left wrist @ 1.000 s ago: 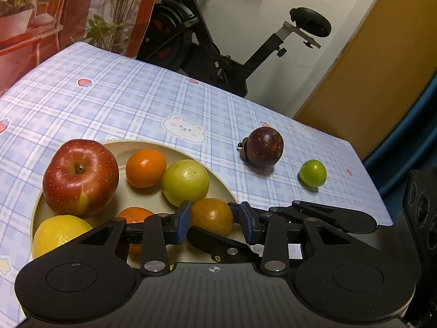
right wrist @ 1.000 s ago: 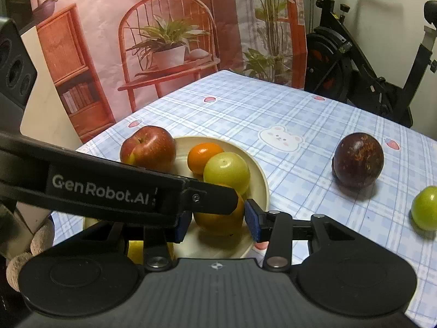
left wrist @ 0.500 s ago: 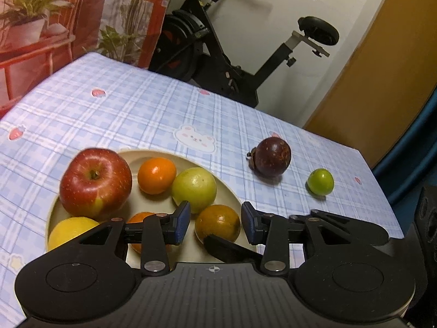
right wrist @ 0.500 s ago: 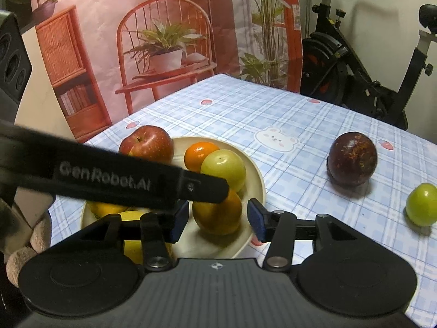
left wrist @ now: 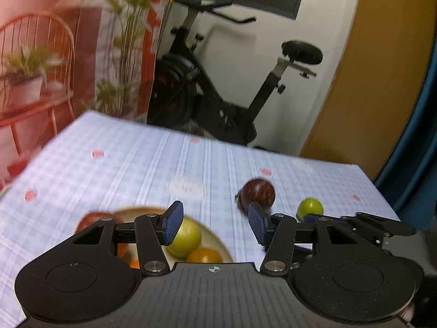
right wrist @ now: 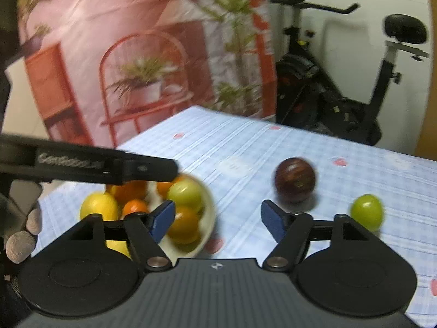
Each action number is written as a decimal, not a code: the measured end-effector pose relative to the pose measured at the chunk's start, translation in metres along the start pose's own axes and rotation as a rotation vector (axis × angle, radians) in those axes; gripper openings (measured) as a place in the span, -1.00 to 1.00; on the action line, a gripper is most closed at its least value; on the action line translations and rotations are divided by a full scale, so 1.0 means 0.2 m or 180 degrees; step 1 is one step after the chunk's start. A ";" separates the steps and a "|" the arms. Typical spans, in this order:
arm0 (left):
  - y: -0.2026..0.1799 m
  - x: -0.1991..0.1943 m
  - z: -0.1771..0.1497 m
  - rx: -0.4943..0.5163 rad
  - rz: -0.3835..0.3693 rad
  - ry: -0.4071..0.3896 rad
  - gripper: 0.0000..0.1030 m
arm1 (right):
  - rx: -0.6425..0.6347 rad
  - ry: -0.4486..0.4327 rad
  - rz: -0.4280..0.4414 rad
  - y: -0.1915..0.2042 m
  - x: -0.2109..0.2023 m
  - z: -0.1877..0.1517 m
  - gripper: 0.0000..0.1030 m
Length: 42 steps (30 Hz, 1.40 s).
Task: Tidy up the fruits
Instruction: 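Move the left tool to the dark purple mangosteen and close its fingers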
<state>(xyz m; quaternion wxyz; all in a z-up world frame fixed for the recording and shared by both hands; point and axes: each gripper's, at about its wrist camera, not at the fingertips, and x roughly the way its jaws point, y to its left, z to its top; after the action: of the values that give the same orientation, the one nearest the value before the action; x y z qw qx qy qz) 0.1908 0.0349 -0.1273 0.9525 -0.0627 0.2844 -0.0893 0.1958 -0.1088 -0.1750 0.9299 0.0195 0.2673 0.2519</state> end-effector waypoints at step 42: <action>-0.08 0.46 0.30 0.0393 0.0027 0.0191 0.58 | -0.0200 0.0020 -0.0281 -0.37 0.28 0.10 0.75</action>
<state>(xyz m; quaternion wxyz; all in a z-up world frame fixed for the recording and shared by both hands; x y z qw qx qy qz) 0.2974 0.0044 -0.1237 0.9459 0.0001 0.3071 -0.1045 0.2811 -0.1449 -0.1984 0.9394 -0.0223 0.2627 0.2189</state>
